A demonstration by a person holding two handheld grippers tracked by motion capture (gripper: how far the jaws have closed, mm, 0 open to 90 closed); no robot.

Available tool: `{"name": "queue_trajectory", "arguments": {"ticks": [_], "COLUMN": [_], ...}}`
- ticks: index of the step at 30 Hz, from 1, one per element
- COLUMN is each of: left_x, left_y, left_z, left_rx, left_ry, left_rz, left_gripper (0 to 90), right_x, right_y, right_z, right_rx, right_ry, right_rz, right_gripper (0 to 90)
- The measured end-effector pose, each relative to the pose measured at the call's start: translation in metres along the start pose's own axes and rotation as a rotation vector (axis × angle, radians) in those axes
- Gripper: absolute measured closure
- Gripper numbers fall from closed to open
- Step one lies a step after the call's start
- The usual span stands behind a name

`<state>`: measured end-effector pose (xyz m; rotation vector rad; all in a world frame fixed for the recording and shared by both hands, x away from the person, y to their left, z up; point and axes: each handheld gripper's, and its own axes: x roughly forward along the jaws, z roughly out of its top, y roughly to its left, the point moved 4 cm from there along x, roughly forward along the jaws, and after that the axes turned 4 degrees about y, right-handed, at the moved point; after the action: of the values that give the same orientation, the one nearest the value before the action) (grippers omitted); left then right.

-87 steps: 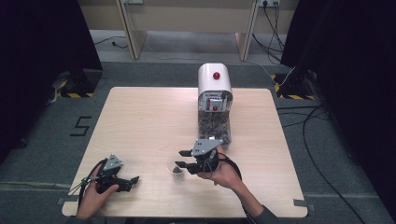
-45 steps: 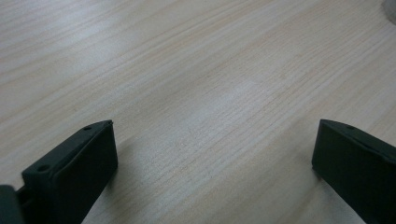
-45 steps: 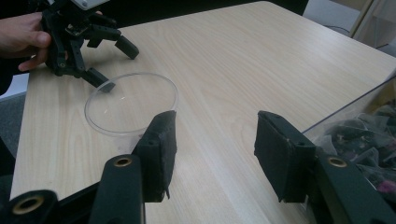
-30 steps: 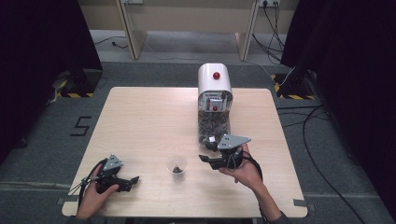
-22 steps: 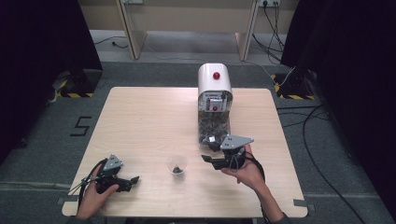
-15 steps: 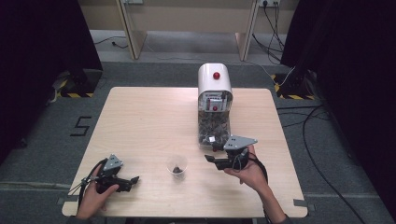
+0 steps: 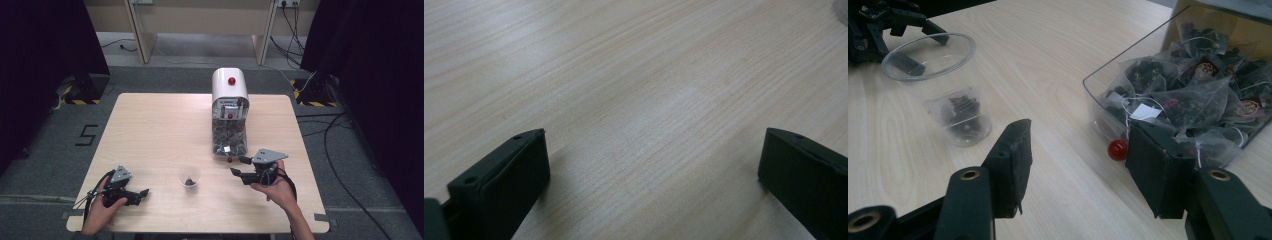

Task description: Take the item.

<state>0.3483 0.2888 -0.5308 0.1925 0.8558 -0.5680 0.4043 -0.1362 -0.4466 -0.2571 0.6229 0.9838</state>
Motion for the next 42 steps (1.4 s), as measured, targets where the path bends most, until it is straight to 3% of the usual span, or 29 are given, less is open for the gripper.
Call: {"name": "queue_trajectory", "arguments": {"ticks": [32,42], "left_x": [0.000,0.000], "left_y": [0.000,0.000], "left_z": [0.000,0.000], "left_rx": [-0.001,-0.001], "left_ry": [0.000,0.000], "left_rz": [0.001,0.001], "left_gripper": [0.0,0.0], "right_x": [-0.009,-0.015], "right_y": [-0.003,0.004], "right_z": [-0.045,-0.066], "right_rx": [0.057,0.050], "right_ry": [0.071,0.096], "right_rz": [-0.044,-0.076], "right_gripper": [38.2,37.4]}}
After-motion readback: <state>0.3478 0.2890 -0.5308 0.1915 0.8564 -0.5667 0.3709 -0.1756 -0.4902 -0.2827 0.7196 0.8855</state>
